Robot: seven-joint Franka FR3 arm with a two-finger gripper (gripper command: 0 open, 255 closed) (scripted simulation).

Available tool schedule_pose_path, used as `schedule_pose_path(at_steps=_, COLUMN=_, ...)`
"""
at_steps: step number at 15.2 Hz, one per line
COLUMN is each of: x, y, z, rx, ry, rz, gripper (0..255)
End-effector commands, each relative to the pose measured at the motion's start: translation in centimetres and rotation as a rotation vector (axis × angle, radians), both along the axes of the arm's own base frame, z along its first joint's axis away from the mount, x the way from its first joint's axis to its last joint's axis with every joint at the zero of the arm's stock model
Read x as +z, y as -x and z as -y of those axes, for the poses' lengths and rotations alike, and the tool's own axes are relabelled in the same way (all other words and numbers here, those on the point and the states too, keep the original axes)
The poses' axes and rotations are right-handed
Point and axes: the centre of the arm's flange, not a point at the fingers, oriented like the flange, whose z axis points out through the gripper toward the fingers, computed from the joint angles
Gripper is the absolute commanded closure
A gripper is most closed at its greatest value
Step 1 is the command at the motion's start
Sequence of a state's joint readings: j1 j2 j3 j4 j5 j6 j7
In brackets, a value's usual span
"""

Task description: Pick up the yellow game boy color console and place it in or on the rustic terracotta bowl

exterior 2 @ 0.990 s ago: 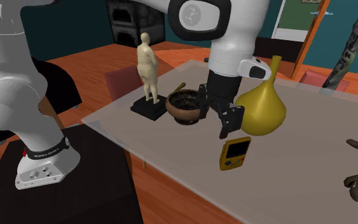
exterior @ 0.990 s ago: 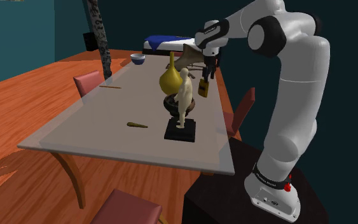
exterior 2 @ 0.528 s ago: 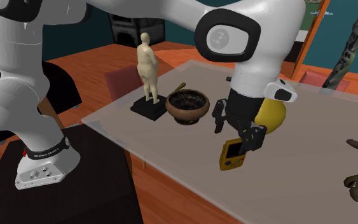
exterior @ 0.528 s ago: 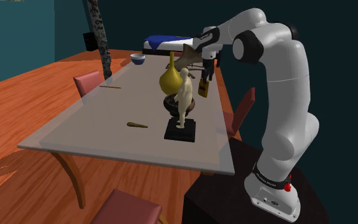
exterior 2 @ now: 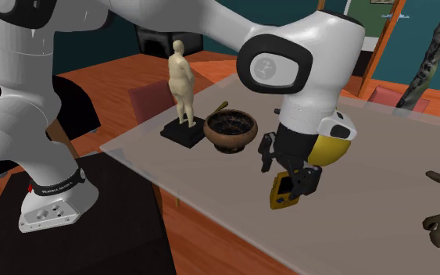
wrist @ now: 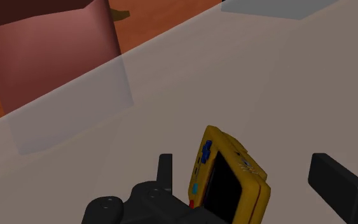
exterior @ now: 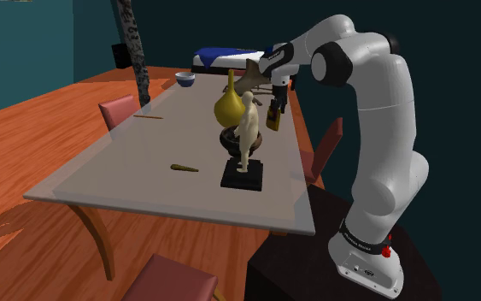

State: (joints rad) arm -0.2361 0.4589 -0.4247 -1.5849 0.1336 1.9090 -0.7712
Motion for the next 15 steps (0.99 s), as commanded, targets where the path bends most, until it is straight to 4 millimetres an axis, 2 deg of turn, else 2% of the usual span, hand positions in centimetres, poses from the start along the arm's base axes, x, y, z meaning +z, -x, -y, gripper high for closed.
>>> schedule_pose_path(at_steps=1, x=-0.04, y=0.01, z=0.01, rx=0.000, ry=0.000, rz=0.000, gripper=0)
schedule_pose_path(at_steps=4, x=-0.04, y=0.01, z=0.01, rx=0.000, ry=0.000, rz=0.000, gripper=0)
schedule_pose_path(at_steps=5, x=-0.04, y=0.01, z=0.01, rx=0.000, ry=0.000, rz=0.000, gripper=255)
schedule_pose_path(at_steps=14, x=-0.04, y=0.01, z=0.01, rx=0.000, ry=0.000, rz=0.000, gripper=255)
schedule_pose_path(at_steps=15, x=0.49, y=0.01, z=0.01, rx=0.000, ry=0.000, rz=0.000, gripper=255)
